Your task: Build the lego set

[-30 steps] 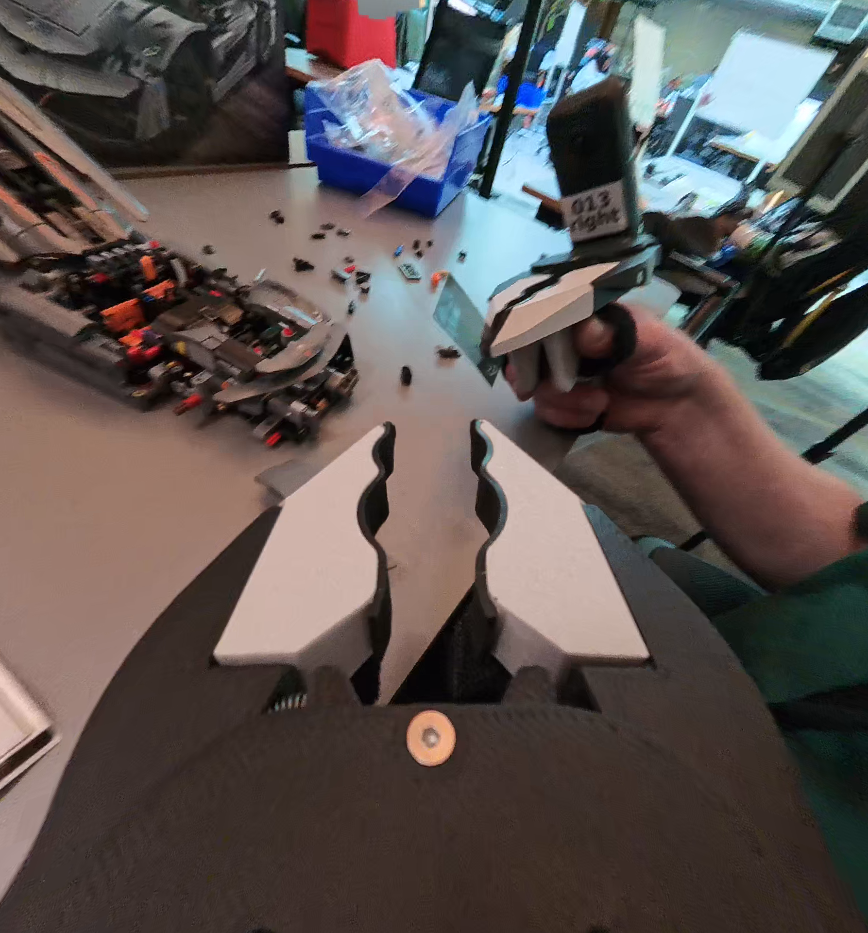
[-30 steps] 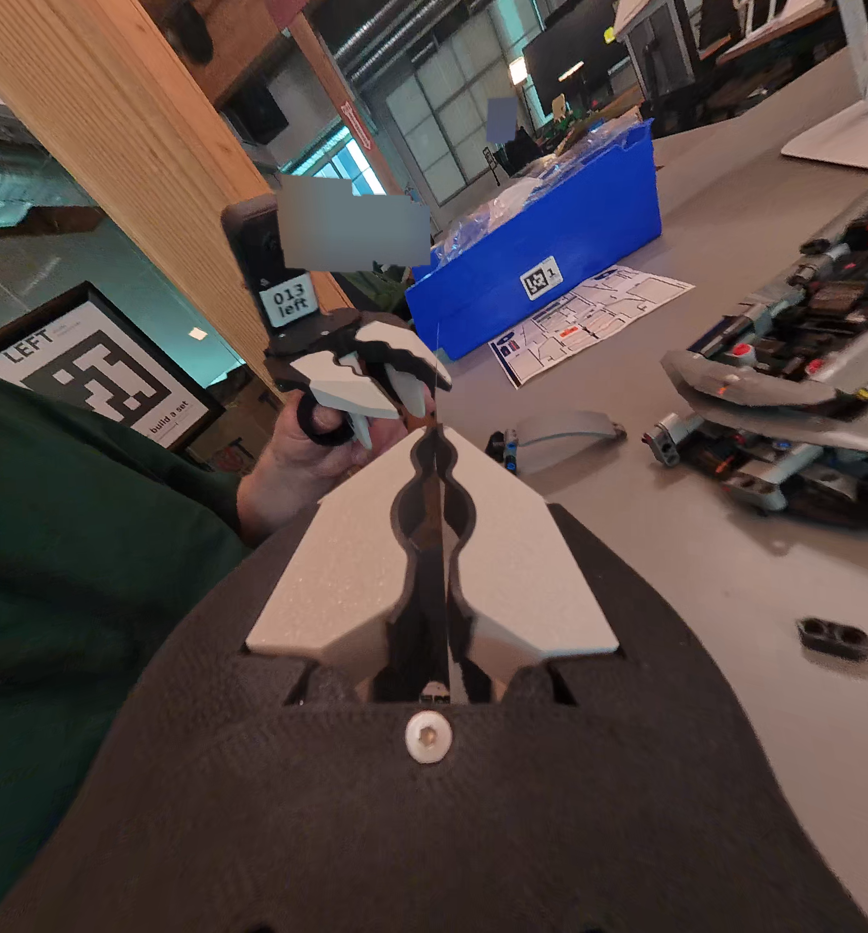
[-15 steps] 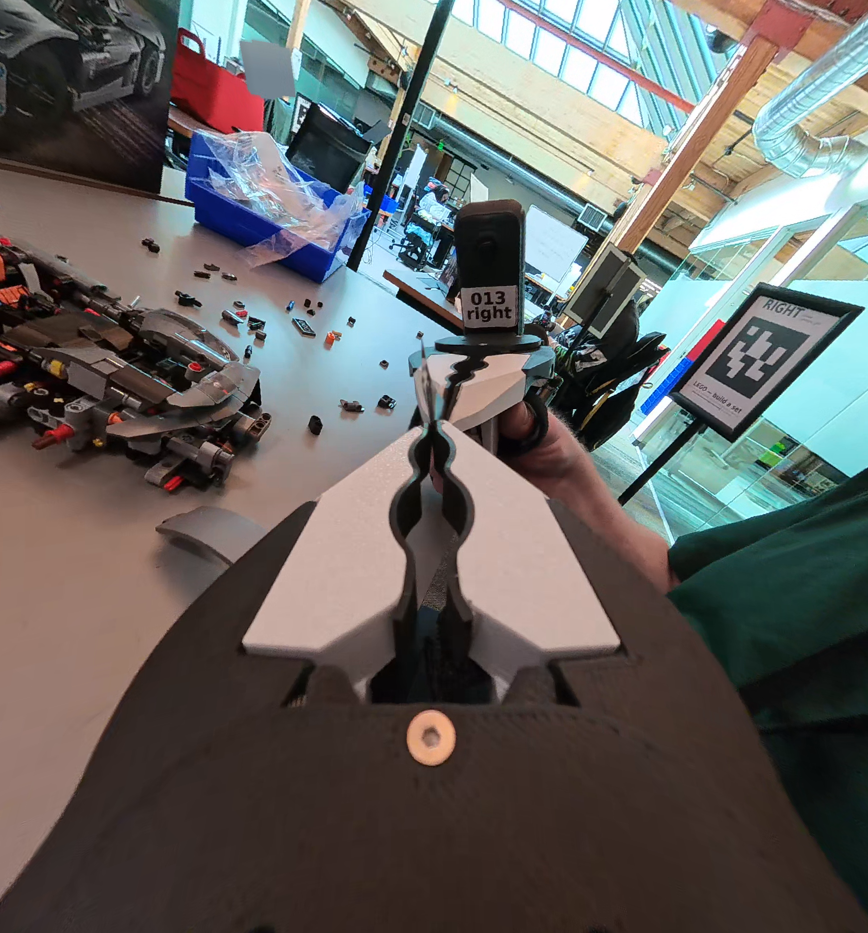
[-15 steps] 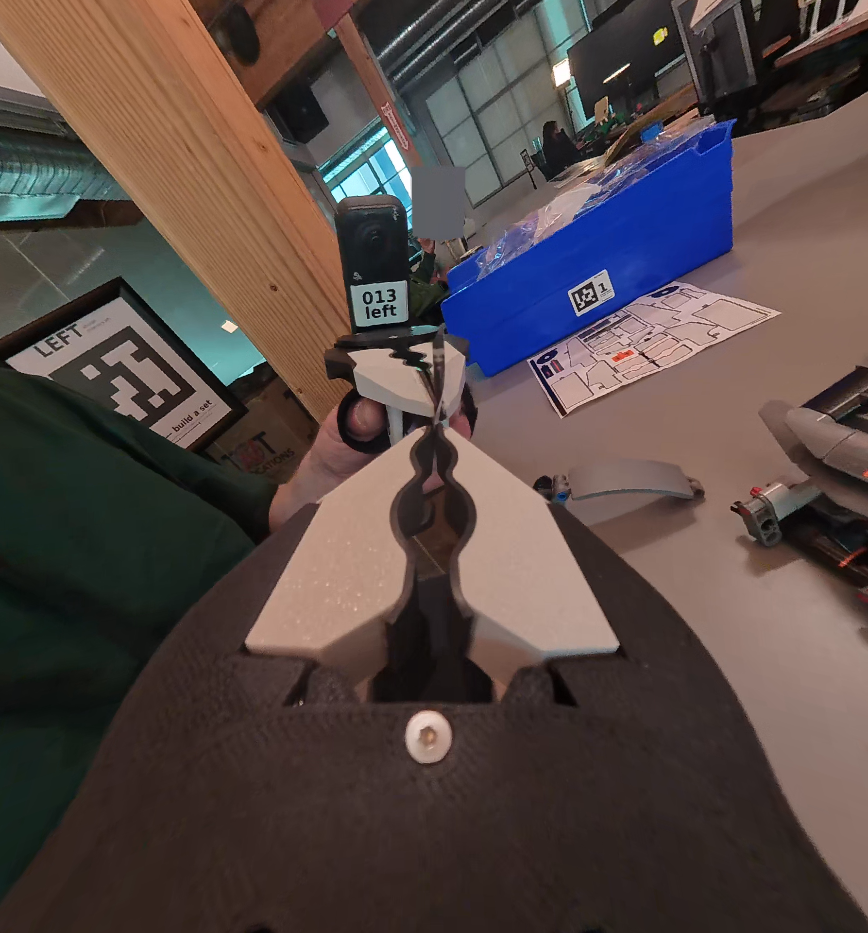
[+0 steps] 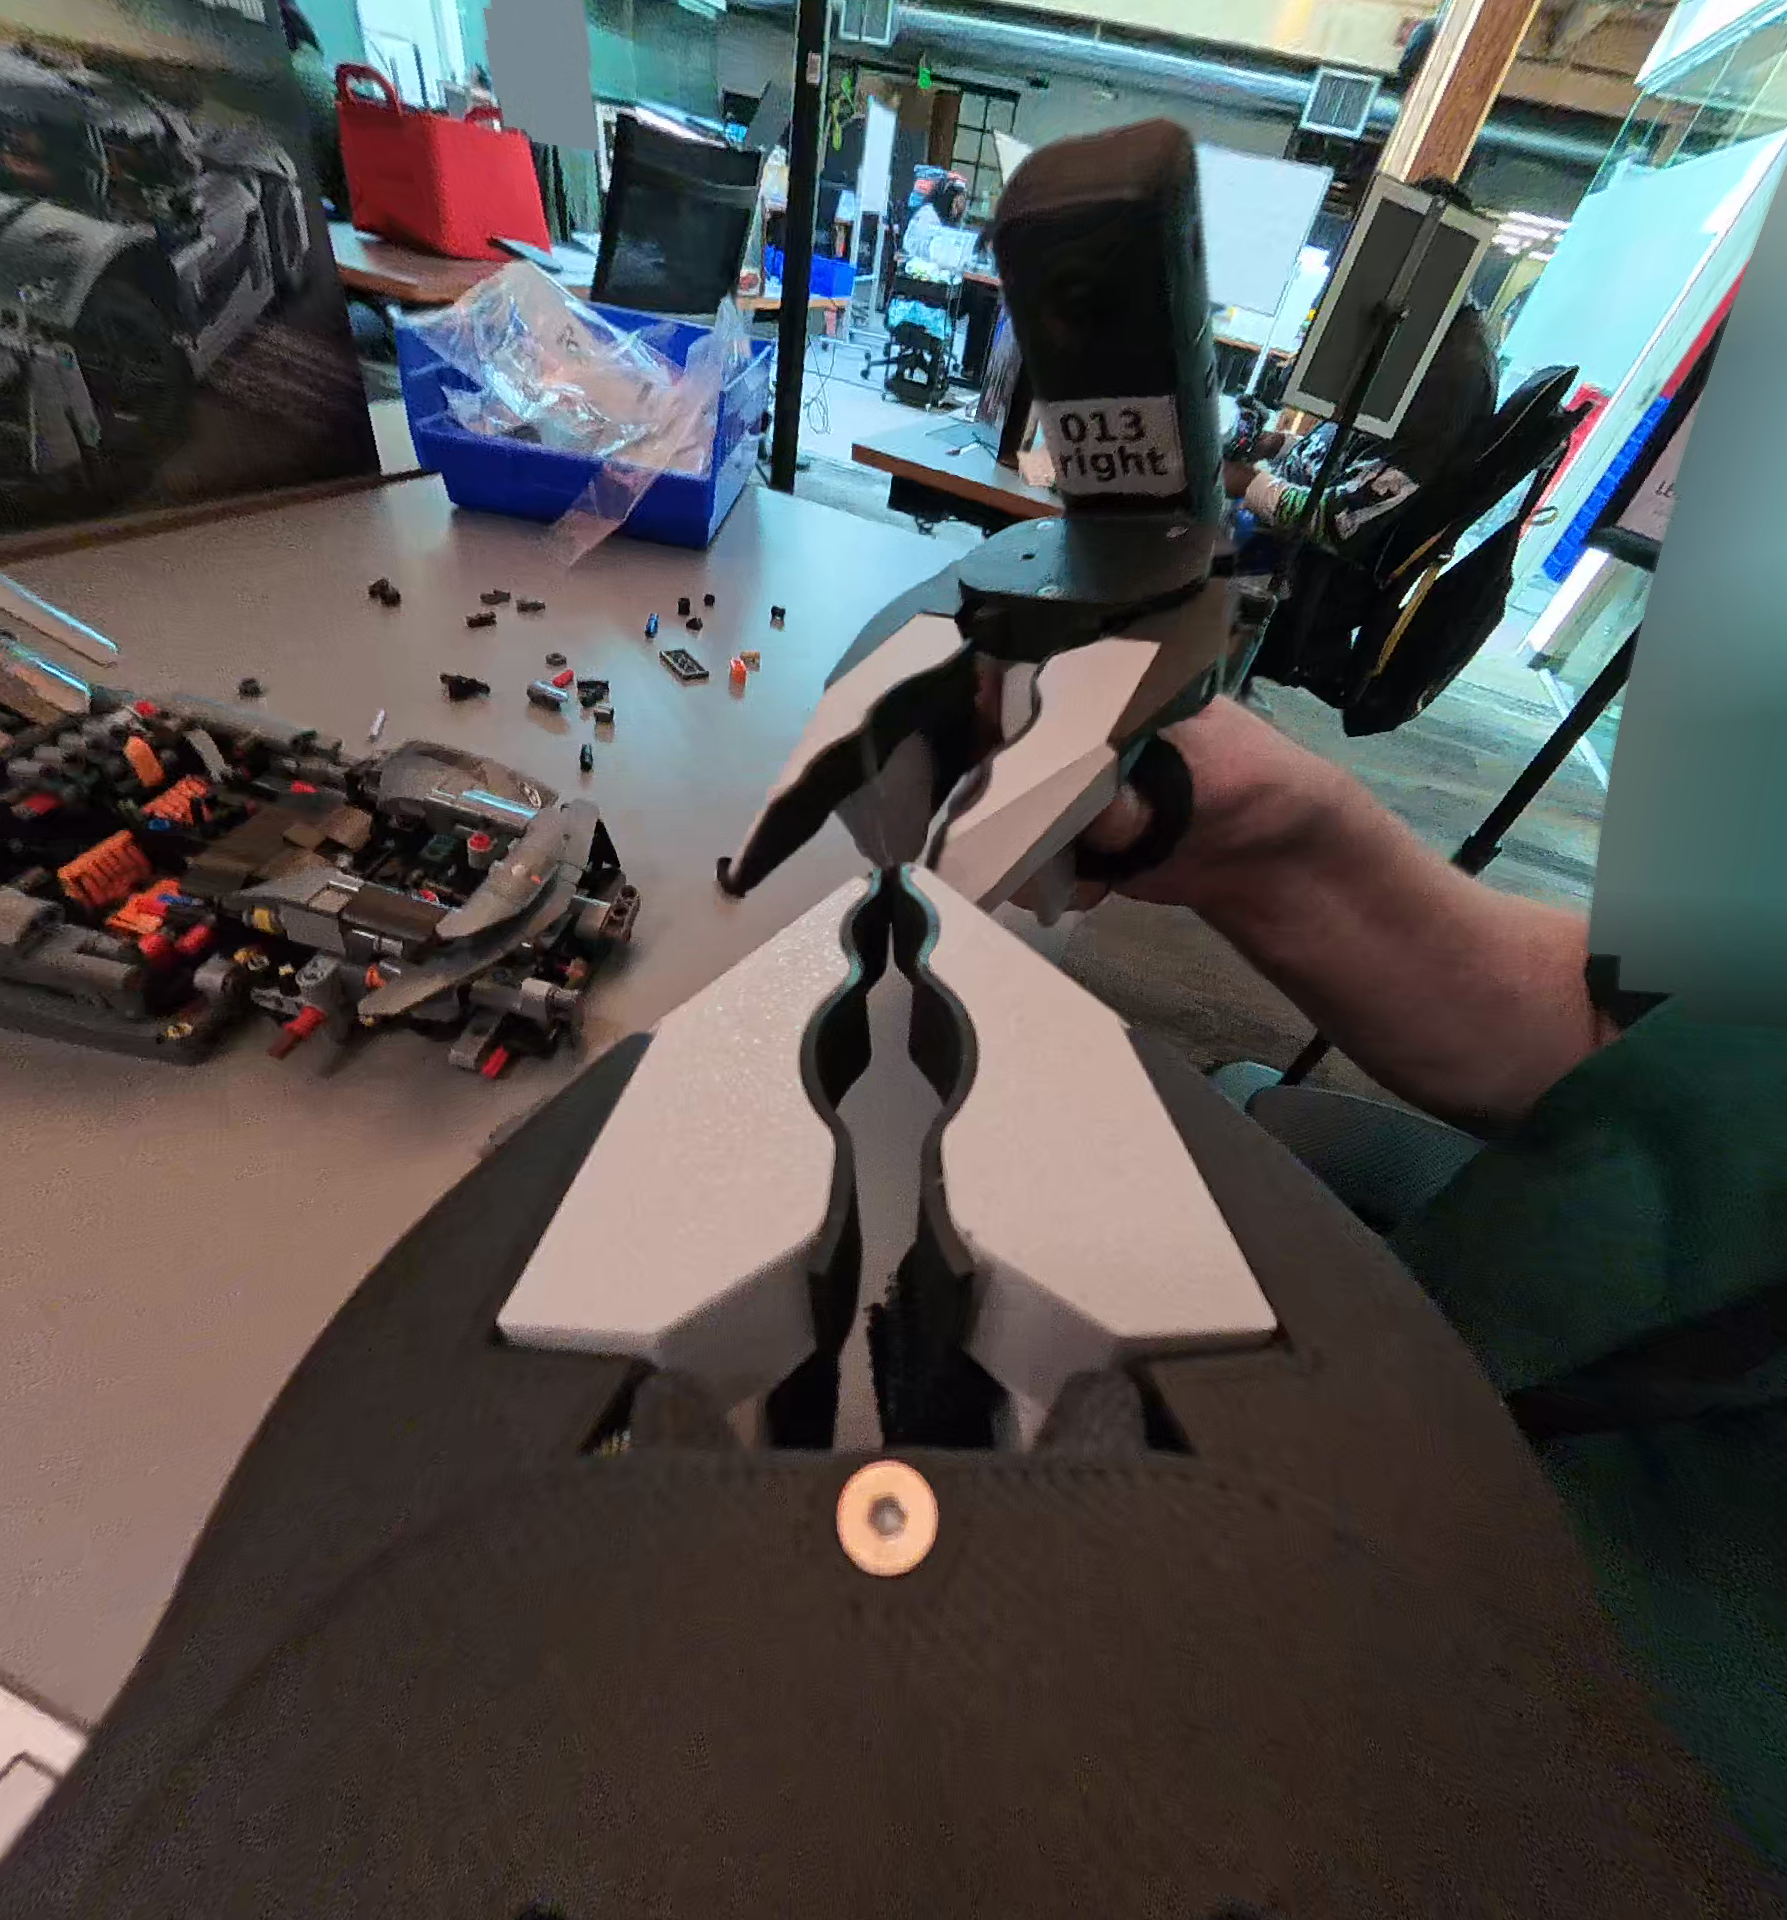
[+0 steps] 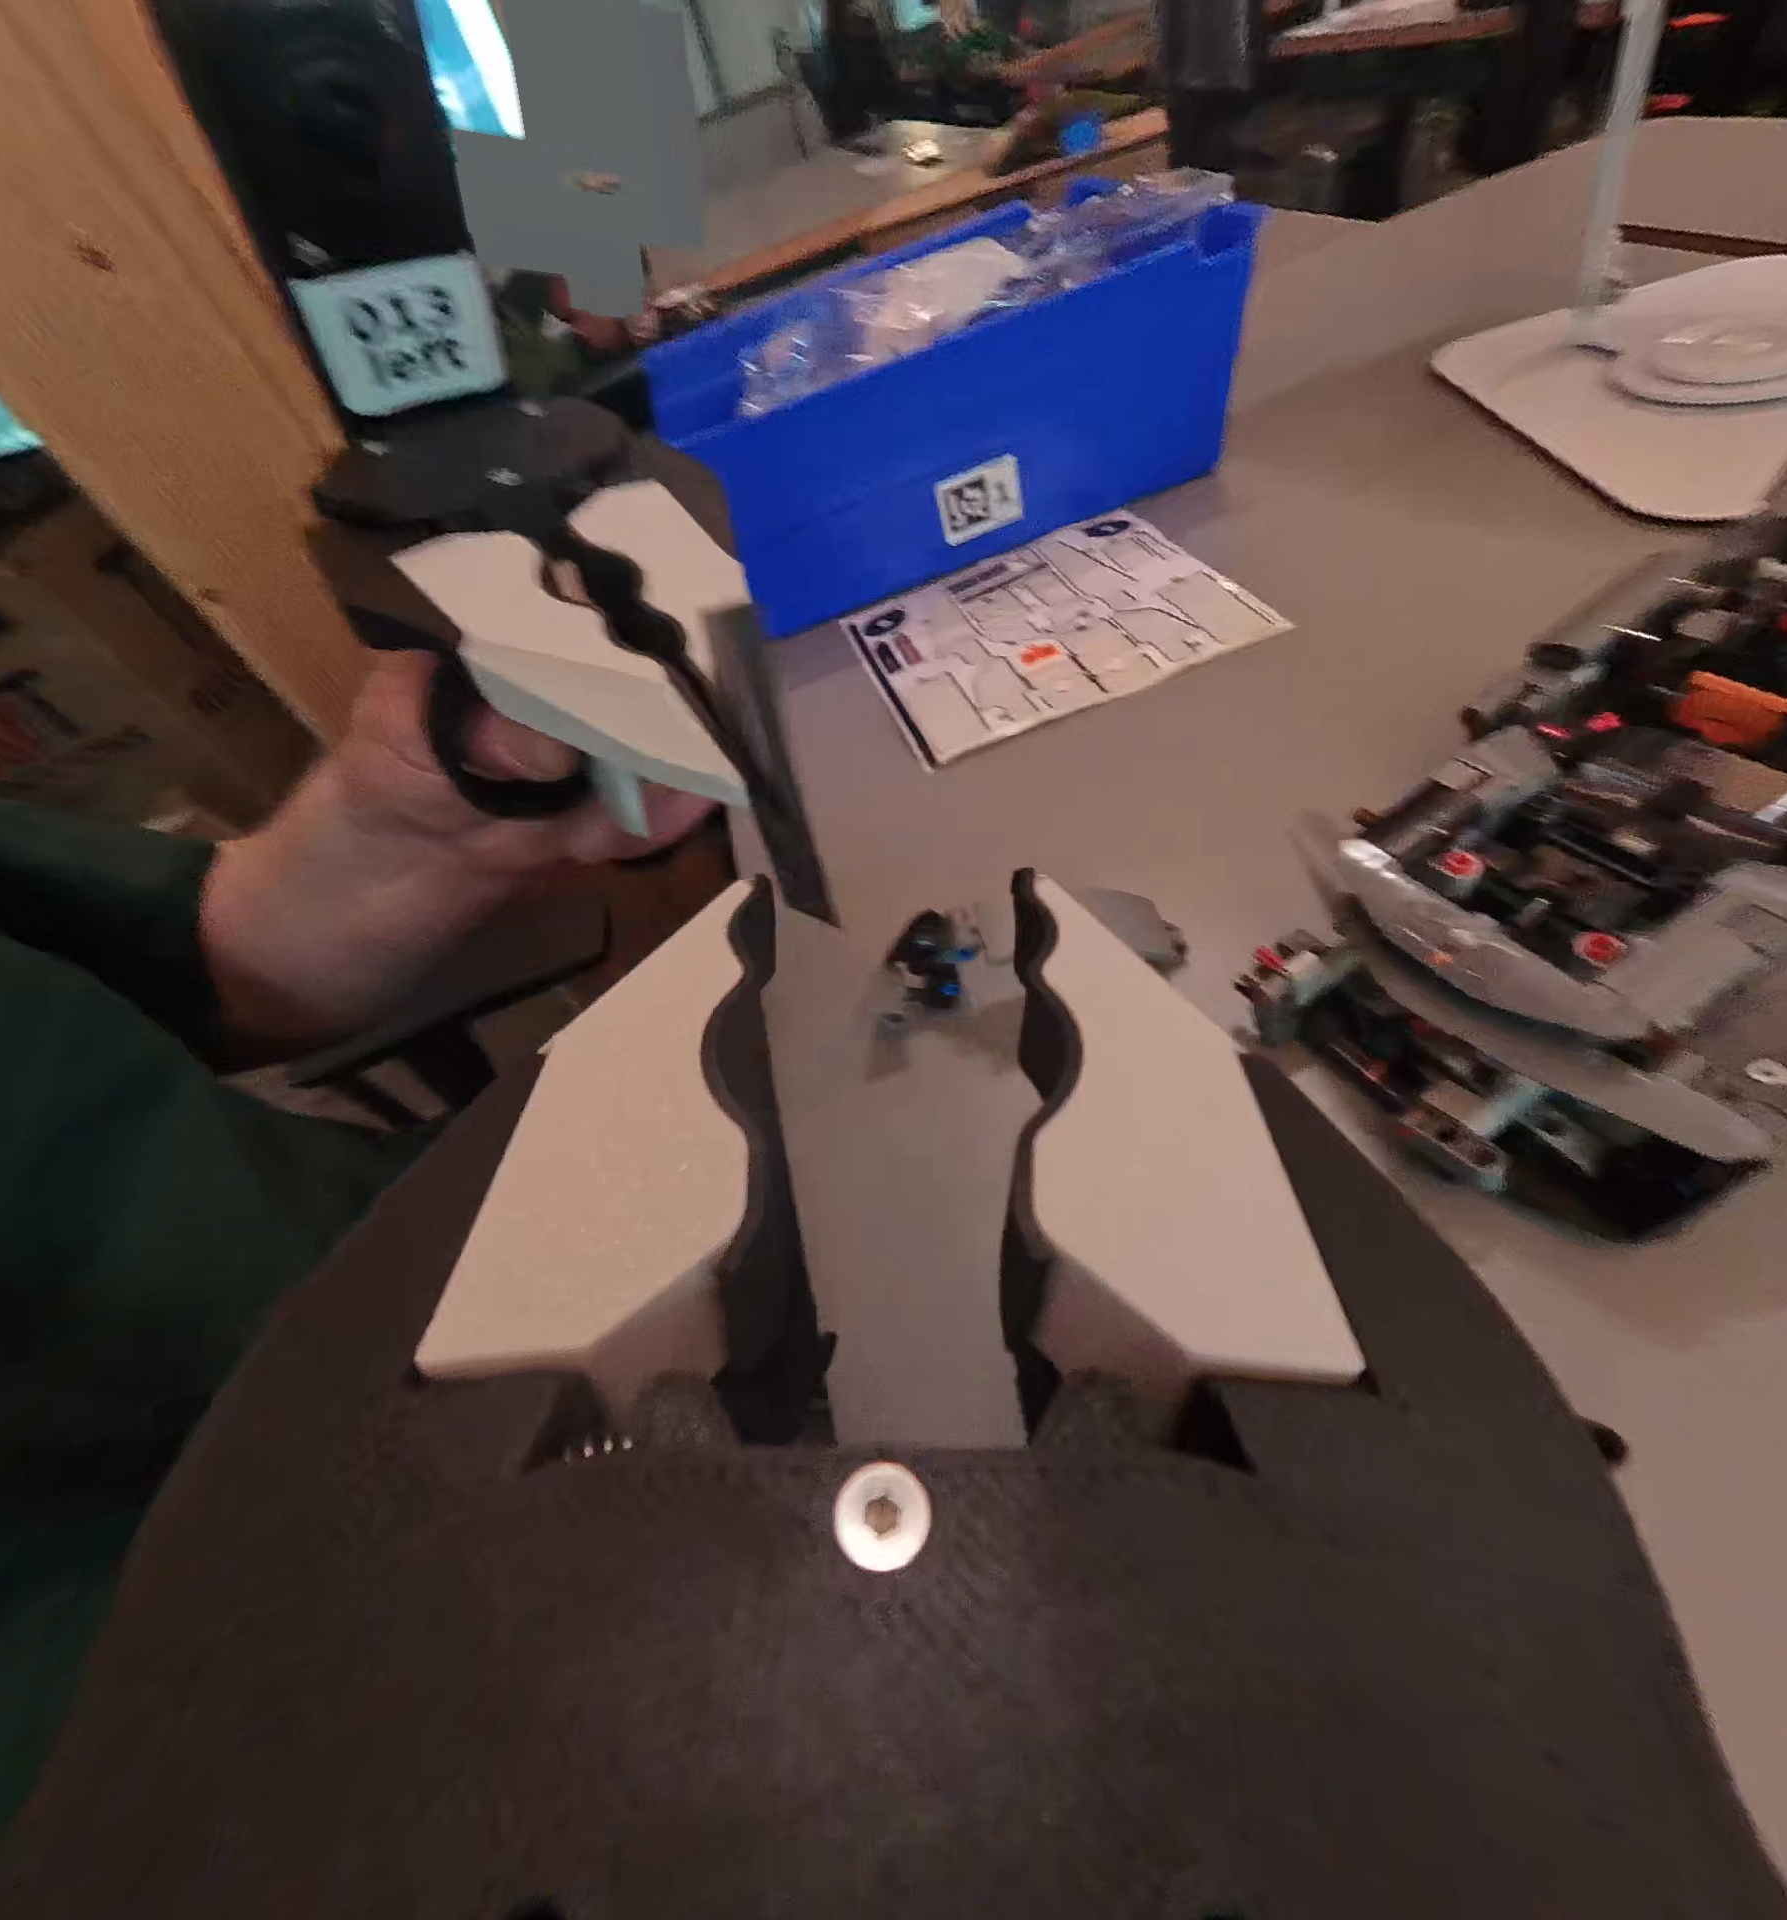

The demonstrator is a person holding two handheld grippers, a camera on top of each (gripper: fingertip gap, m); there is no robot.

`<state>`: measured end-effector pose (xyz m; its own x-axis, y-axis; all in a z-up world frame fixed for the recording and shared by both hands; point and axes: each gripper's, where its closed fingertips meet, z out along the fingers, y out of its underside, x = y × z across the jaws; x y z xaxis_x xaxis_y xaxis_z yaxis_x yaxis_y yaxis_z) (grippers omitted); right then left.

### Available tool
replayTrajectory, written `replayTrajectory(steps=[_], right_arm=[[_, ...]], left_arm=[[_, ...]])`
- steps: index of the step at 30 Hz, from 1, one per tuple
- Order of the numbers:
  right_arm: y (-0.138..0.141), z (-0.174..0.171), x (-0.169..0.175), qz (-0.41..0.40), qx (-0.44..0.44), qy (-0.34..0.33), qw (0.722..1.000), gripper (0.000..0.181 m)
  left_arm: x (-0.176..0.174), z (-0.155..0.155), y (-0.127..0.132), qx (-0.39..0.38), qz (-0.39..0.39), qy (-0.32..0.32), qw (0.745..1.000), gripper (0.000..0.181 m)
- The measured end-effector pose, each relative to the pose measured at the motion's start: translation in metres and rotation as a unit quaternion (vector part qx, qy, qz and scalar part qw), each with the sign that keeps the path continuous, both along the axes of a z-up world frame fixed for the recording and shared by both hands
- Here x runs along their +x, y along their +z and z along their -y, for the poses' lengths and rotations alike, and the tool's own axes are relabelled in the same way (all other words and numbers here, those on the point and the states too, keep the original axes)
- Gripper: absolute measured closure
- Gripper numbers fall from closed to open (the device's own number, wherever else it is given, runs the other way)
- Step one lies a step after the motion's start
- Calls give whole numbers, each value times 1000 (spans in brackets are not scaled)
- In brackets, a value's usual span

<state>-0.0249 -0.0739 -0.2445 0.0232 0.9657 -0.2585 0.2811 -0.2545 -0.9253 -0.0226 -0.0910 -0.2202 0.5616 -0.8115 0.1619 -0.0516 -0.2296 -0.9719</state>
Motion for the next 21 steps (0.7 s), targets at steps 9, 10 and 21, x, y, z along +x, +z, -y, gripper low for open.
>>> replayTrajectory(steps=[9, 10, 21], right_arm=[[39, 15, 11, -88, -50, 96, 990, 162], [39, 16, 10, -86, -54, 100, 990, 163], [29, 13, -7, -58, -66, 116, 989, 181]], left_arm=[[5, 7, -5, -36, -68, -74, 994, 181], [5, 7, -4, -36, -74, -78, 994, 181], [-8, -3, -9, -58, -102, -83, 990, 180]])
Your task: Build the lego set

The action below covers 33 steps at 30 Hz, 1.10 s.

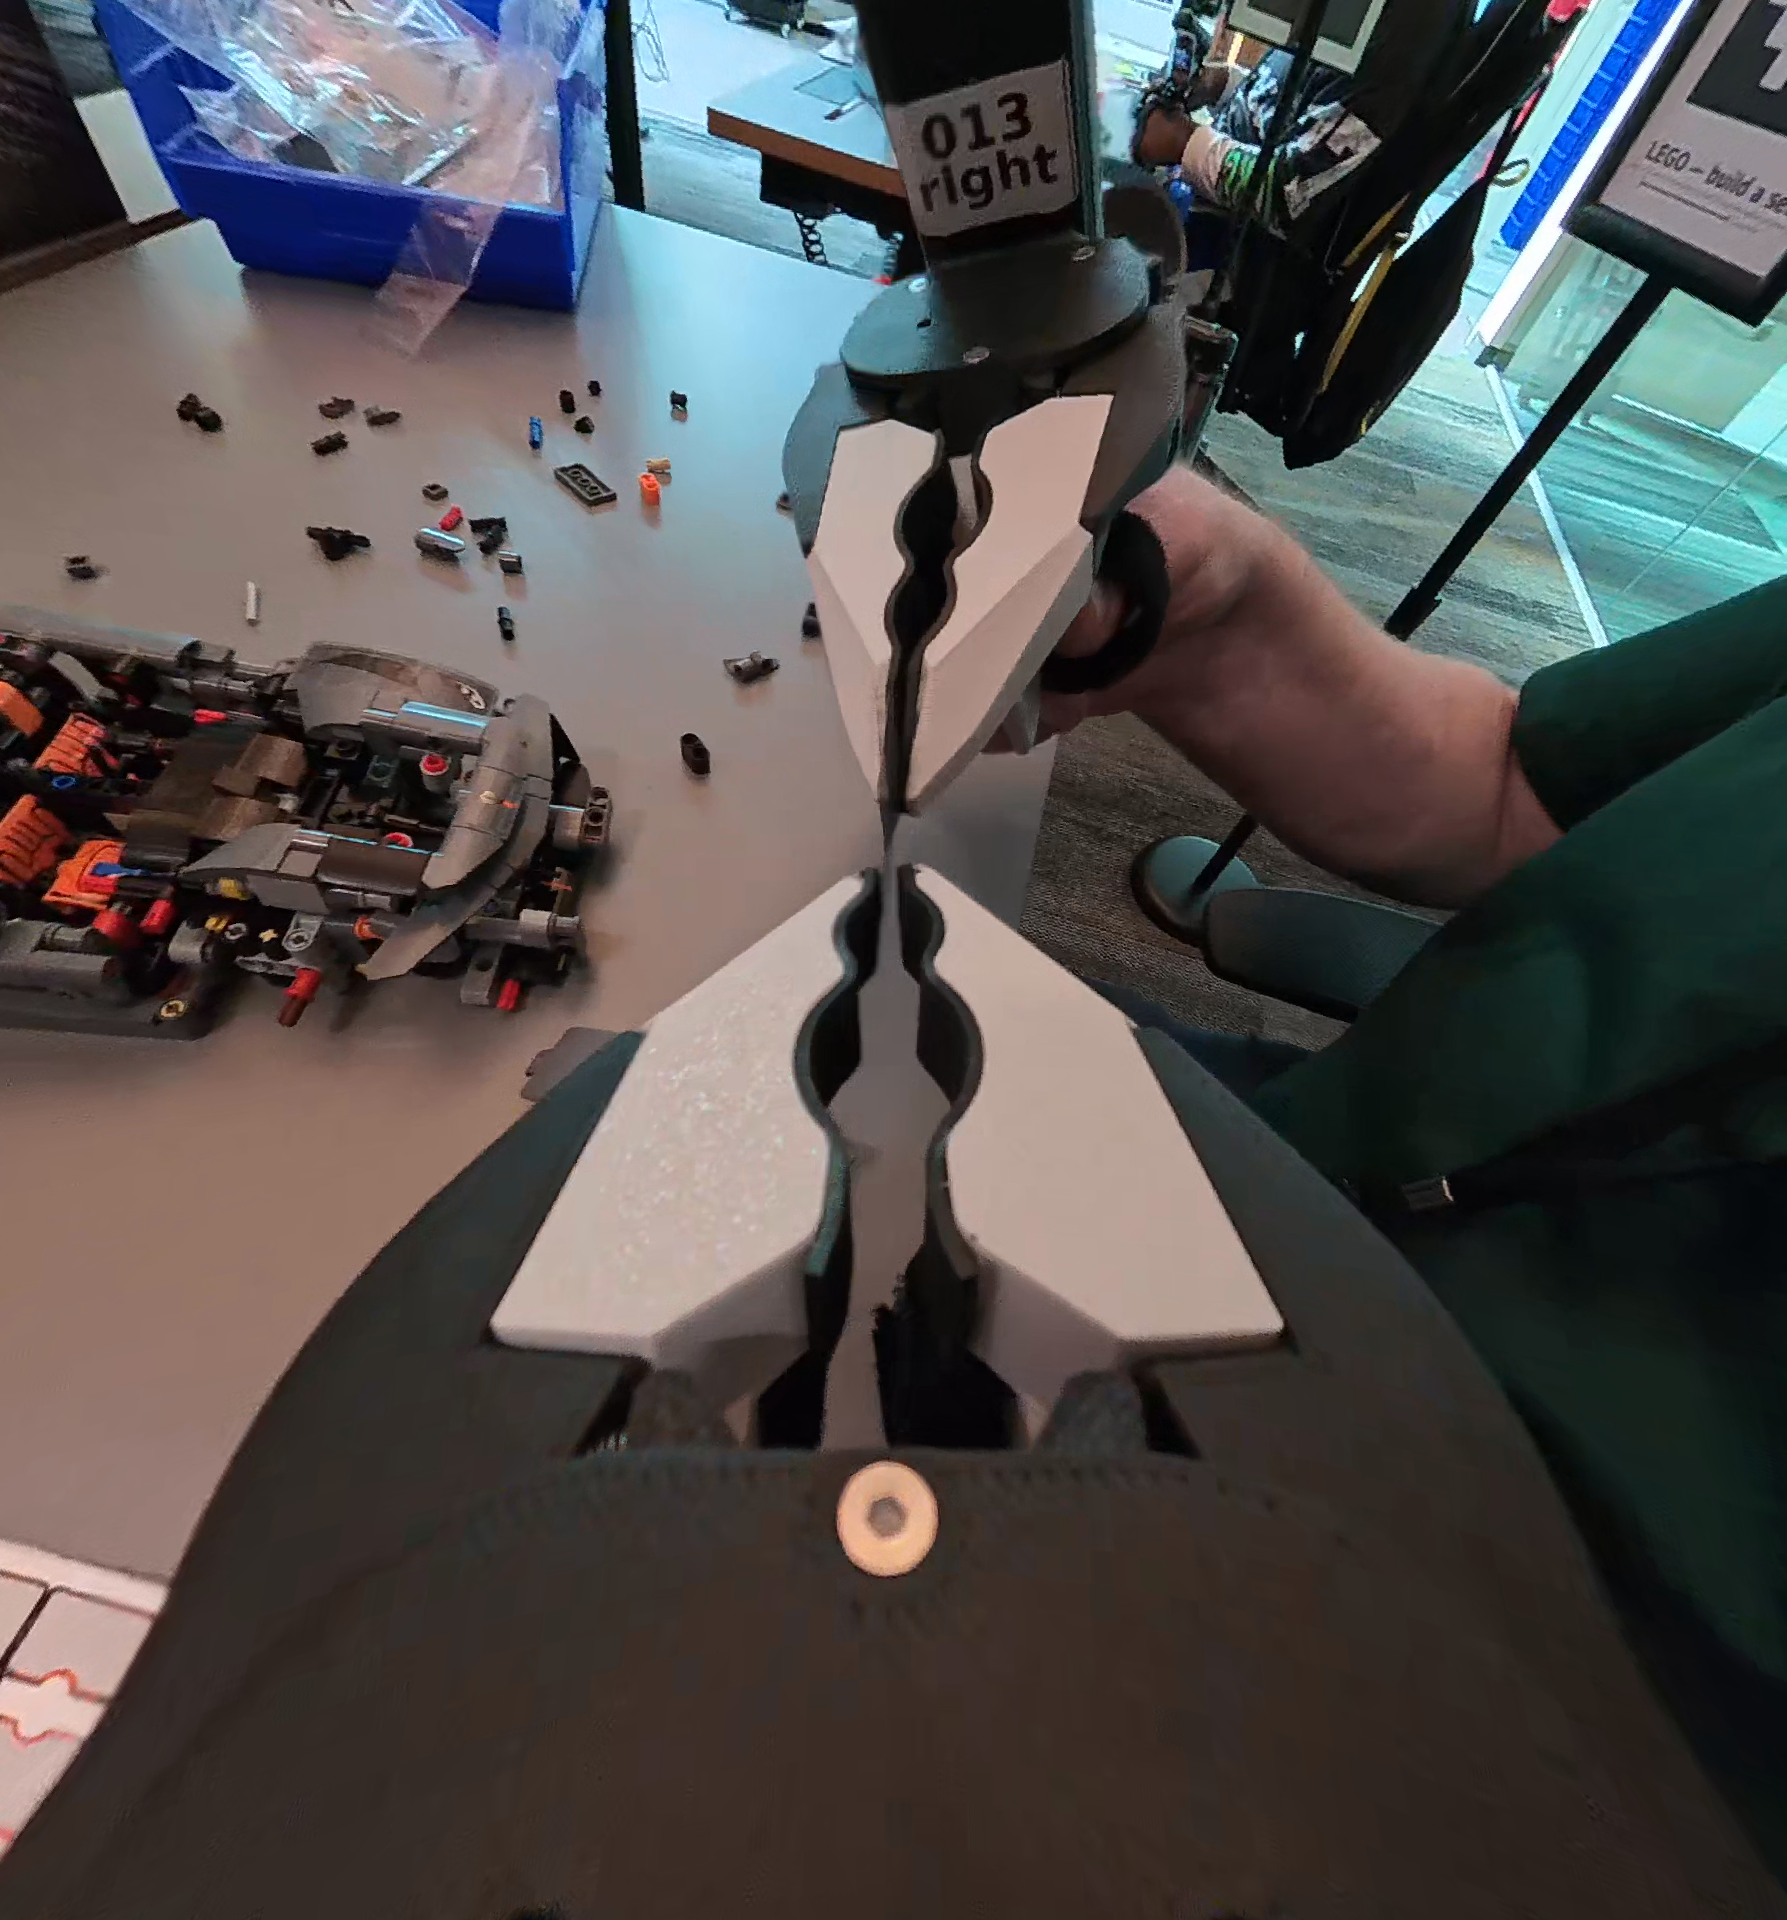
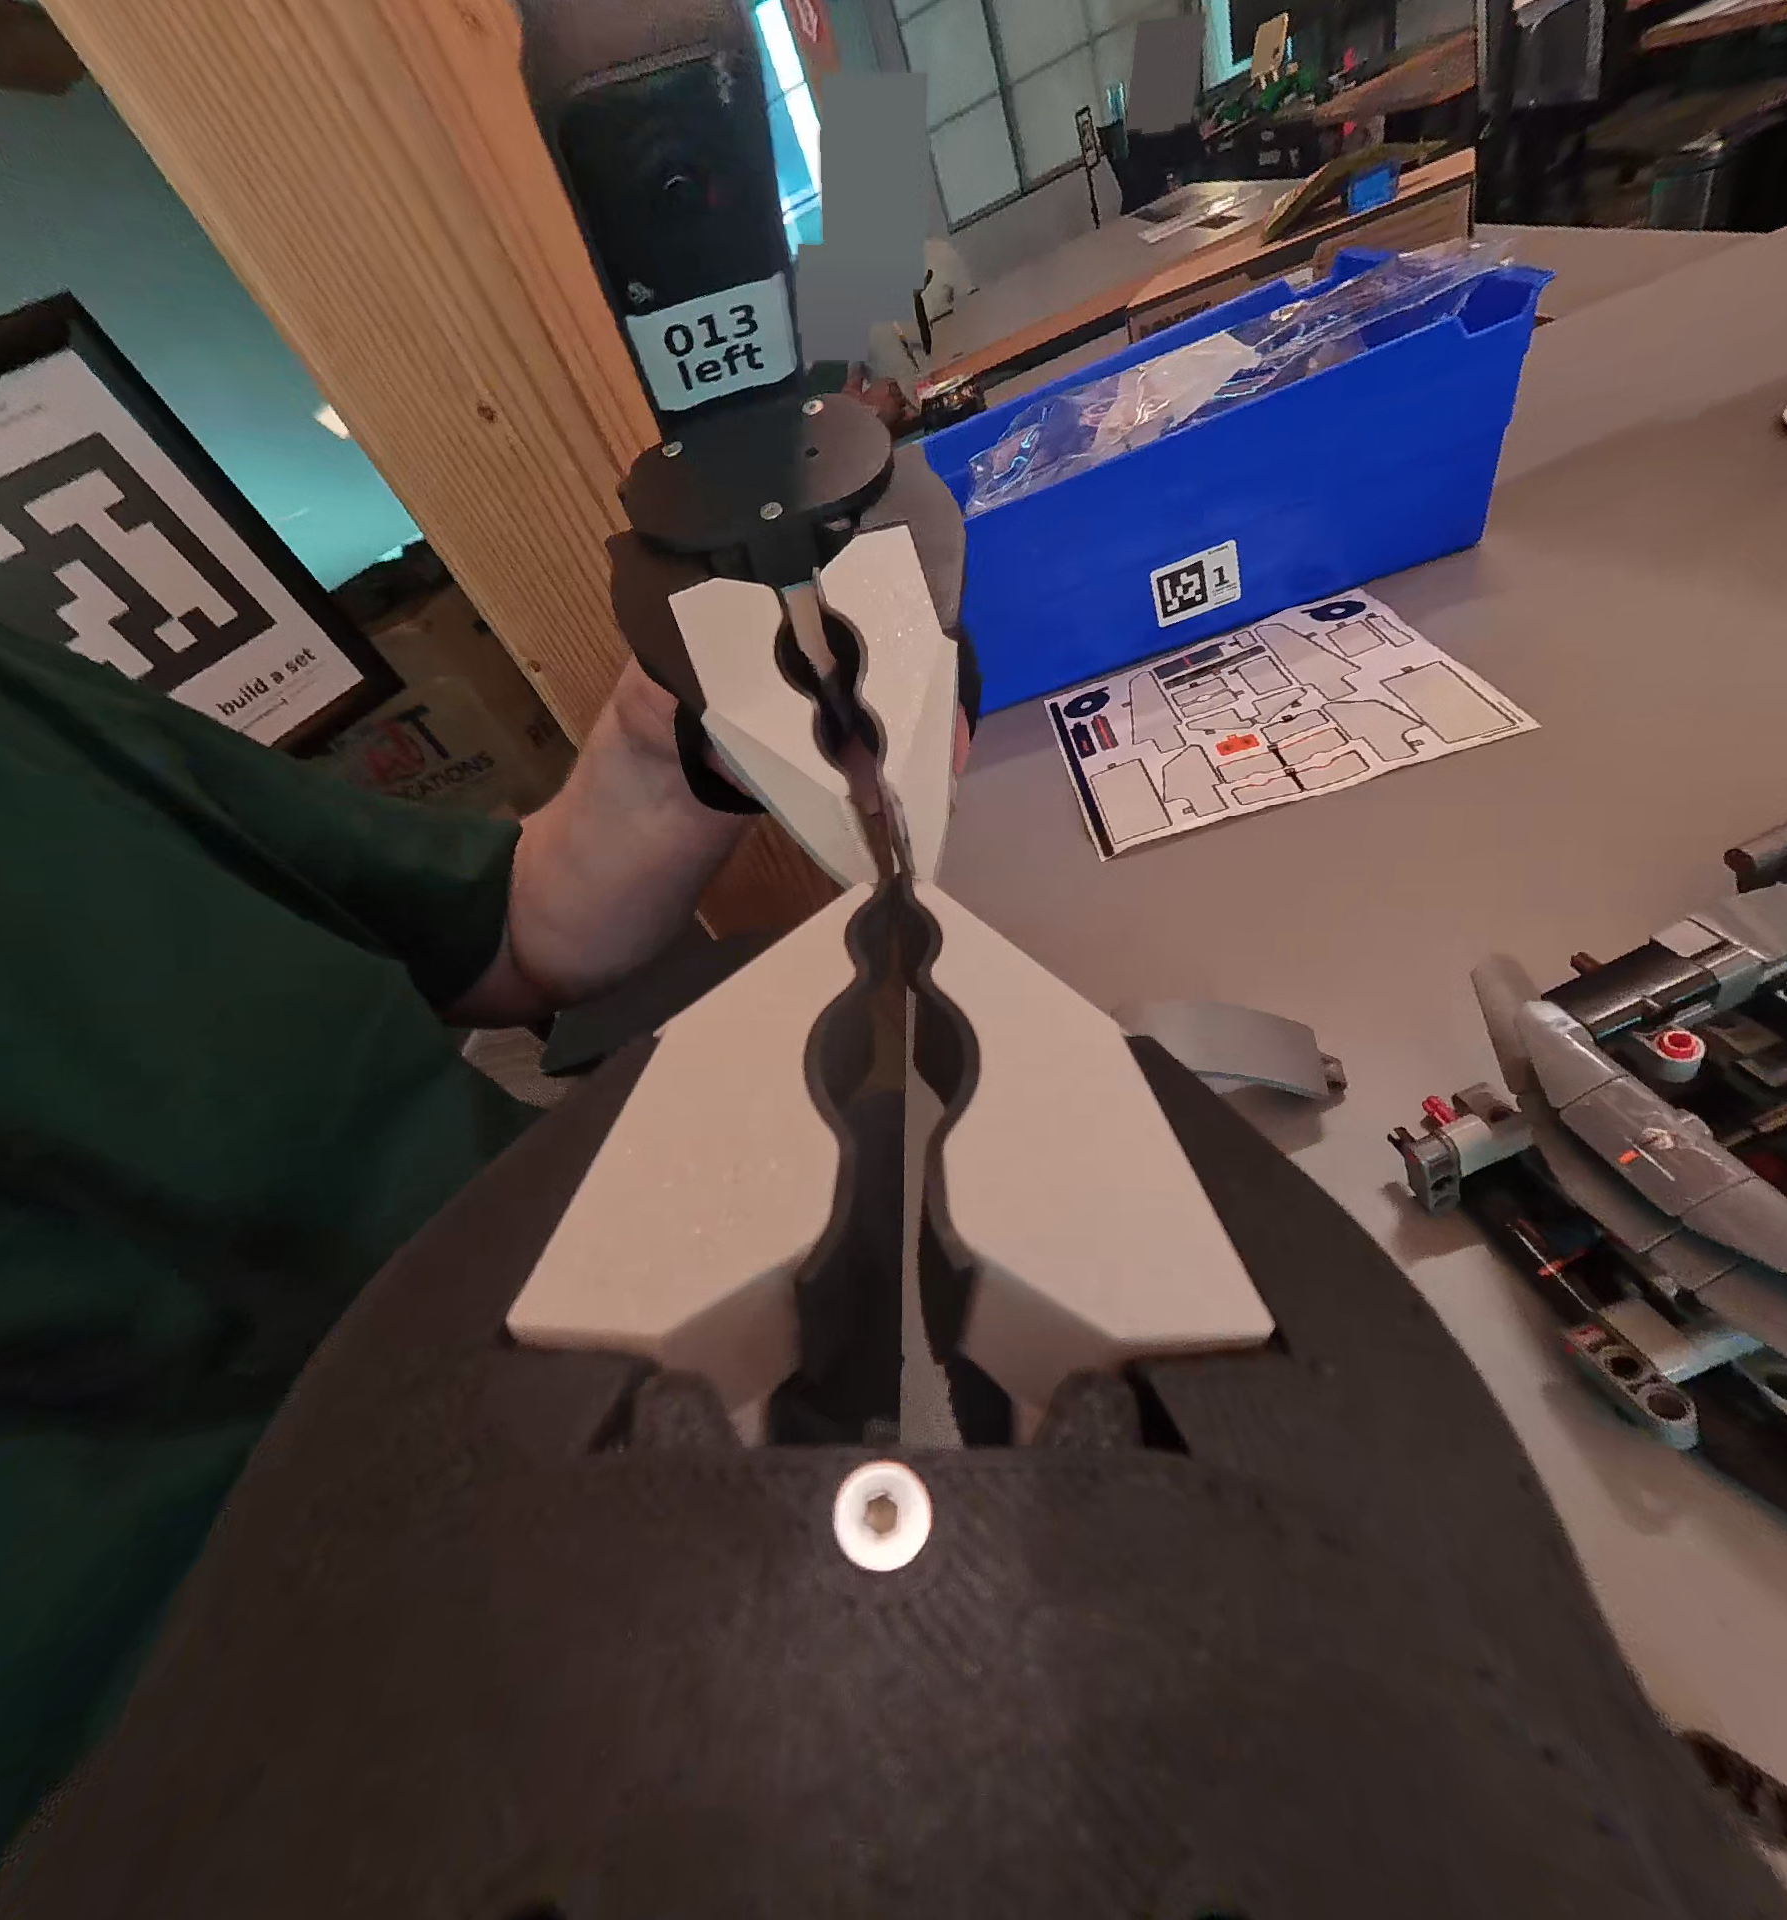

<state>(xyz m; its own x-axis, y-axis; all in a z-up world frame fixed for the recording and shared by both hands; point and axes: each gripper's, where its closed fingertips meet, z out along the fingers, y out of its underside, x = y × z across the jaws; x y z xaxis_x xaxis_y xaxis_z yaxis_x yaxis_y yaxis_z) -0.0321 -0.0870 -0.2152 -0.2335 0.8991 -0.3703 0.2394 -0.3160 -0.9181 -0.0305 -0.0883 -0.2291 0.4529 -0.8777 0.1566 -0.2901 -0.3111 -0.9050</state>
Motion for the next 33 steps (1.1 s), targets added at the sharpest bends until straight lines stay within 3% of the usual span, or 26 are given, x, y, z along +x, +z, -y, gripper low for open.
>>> replayTrajectory(steps=[7, 12, 14, 25, 33], right_arm=[[-13, -14, -19, -8, -77, -33, 996, 181], [-14, -29, -17, -30, -106, -64, 992, 181], [-17, -31, -19, -24, -109, -74, 991, 181], [-45, -40, -32, 14, -165, -115, 979, 181], [-57, -45, -37, 49, -166, -141, 975, 181]], left_arm=[[-14, 2, -9, -4, 21, 36, 999, 152], [-32, -6, -20, 13, -8, 83, 996, 142], [-38, -9, -36, 5, -45, 97, 994, 140], [-36, -16, -87, -54, -76, 121, 988, 141], [-32, -16, -96, -66, -84, 120, 987, 158]])
